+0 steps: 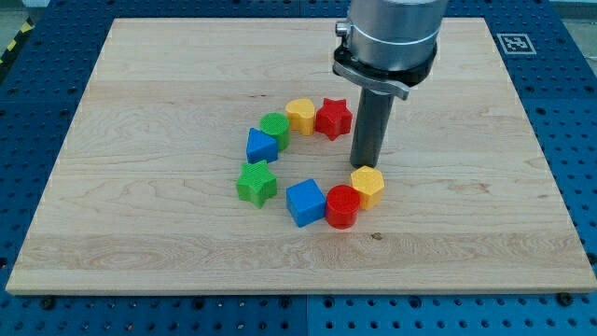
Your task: Slide the yellow hexagon down and right a bit
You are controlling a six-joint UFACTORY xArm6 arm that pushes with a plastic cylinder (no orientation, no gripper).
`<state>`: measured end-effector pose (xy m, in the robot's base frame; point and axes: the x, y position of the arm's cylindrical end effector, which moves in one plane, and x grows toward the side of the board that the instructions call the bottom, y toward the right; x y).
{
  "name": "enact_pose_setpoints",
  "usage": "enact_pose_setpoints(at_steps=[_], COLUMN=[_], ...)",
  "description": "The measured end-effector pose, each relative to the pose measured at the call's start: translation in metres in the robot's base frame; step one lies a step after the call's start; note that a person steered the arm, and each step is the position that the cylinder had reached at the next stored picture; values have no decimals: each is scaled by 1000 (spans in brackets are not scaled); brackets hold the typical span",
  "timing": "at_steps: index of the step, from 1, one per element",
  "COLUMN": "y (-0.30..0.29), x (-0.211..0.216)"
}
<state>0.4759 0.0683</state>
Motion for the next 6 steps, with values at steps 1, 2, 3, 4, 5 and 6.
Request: enact_pose_setpoints(at_steps=[1, 2, 3, 4, 5, 6], y=[-17, -26, -18, -5, -3, -4], x=[11, 18, 21, 28, 27, 1])
